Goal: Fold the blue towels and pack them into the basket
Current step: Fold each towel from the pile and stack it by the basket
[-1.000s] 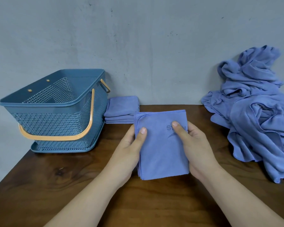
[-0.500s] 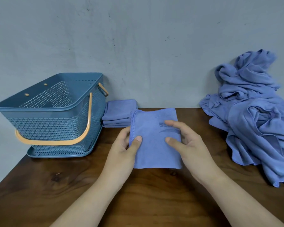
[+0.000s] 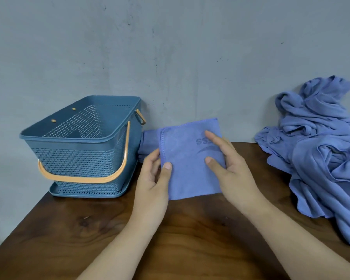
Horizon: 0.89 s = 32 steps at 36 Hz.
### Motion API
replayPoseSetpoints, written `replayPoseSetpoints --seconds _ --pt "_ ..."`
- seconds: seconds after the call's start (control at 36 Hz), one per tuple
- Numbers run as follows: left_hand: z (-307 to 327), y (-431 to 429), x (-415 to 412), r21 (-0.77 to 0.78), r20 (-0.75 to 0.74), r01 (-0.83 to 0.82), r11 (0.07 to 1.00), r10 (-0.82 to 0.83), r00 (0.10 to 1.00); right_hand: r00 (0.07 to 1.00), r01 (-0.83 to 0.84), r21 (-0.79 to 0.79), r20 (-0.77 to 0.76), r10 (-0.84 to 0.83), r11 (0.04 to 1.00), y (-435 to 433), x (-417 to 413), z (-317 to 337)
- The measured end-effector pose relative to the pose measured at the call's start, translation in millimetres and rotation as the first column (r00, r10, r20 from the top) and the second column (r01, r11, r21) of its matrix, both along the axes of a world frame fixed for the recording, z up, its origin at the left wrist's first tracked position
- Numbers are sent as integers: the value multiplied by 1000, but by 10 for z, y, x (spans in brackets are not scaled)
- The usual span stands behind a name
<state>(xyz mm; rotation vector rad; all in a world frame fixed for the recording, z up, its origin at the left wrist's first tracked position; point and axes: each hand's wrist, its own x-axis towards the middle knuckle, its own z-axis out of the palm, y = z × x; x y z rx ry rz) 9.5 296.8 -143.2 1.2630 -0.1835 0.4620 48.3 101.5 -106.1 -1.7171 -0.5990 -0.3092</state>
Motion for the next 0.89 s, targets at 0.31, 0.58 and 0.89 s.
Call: replayPoseSetpoints --seconds 0.31,0.58,0.89 --pt "-96 219 120 -58 -17 -235 970 235 972 956 74 343 -292 31 936 1017 1421 456" --pt "-316 238 251 132 -179 -187 973 209 961 801 39 -160 -586 -127 986 1240 1829 -100" --pt "-360 197 241 297 -269 -116 948 199 942 804 -45 -37 -594 14 998 1137 1927 51"
